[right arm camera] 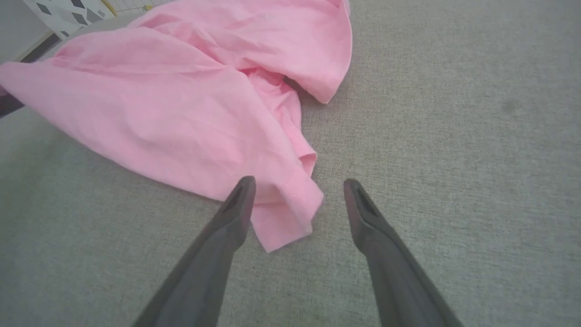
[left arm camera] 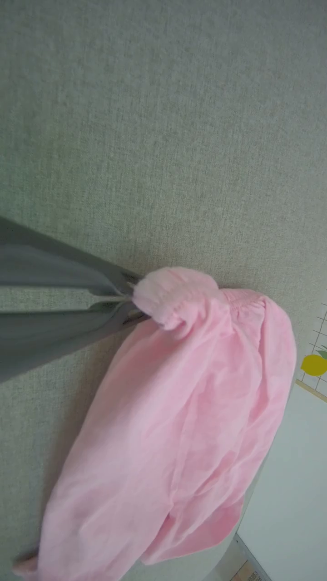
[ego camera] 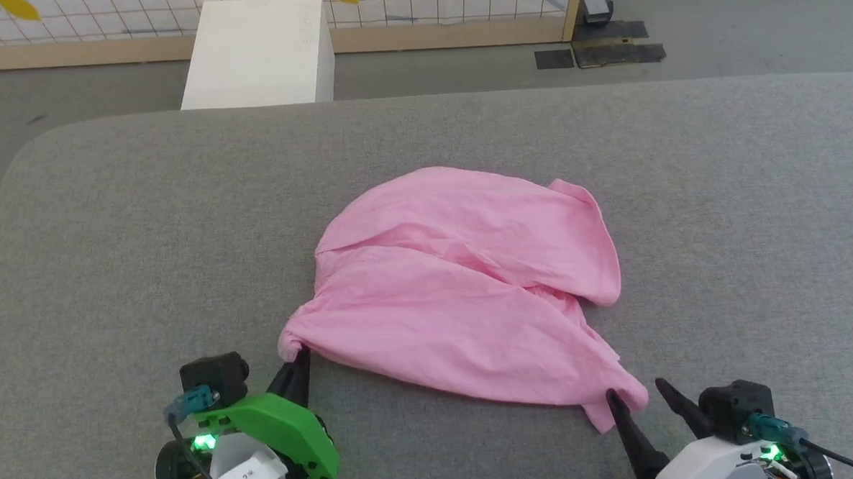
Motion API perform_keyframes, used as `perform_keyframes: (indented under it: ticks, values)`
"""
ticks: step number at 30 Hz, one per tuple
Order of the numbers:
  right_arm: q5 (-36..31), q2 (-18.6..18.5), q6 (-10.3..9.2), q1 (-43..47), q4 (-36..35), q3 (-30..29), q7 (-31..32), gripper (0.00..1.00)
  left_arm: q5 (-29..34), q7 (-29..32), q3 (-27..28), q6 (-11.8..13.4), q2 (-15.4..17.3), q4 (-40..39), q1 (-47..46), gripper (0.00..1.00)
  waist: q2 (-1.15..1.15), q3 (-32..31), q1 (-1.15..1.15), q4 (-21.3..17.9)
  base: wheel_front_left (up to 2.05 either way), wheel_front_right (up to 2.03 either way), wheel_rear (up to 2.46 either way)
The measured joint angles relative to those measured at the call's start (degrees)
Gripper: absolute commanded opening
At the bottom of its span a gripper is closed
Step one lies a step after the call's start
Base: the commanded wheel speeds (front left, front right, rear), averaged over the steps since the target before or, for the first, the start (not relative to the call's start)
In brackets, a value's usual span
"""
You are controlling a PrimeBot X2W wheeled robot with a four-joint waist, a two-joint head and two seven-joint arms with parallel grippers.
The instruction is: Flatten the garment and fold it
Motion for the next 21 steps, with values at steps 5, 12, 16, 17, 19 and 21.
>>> perform_keyframes:
  ticks: [5, 12, 16, 17, 19, 21]
  values:
    - [-0.19, 0.0, 0.0, -0.34, 0.05, 0.2, 3.47, 1.0, 0.0, 0.04, -0.21, 0.01, 0.0, -0.27, -0.09, 0.0, 0.0, 1.13, 0.0, 0.25, 0.0, 0.0, 0.0]
    - [-0.69, -0.01, 0.0, -2.01, -0.71, 1.19, 6.93, 0.0, -0.09, 0.02, -0.89, -0.04, 0.0, 0.48, -0.96, 0.0, 0.0, 2.45, 0.0, 1.06, 0.0, 0.0, 0.0]
    - [-0.78, 0.01, 0.0, -2.01, -1.91, 1.26, 7.72, 0.0, -0.16, -0.51, -0.99, -0.09, -0.02, 1.41, -1.32, 0.0, 0.0, 2.46, 0.0, 1.47, 0.0, 0.0, 0.0]
    - [-0.78, 0.01, 0.0, -2.01, -2.56, 1.08, 7.7, 0.0, -0.18, -0.73, -0.91, -0.09, -0.02, 1.58, -1.35, 0.0, 0.0, 2.33, 0.0, 1.5, 0.0, 0.0, 0.0]
    - [-0.79, 0.0, 0.0, -1.99, -4.01, 0.65, 7.67, 0.0, -0.37, -1.2, -0.67, -0.33, 0.05, 1.59, -1.37, 0.0, 0.0, 2.0, 0.0, 1.51, 0.0, 0.0, 0.0]
    - [-0.92, 0.01, 0.0, -1.97, -6.14, -0.09, 7.64, 0.0, -0.58, -1.55, -0.46, -0.54, 0.36, 1.1, -1.43, 0.0, 0.0, 1.49, 0.0, 1.45, 0.0, 0.0, 0.0]
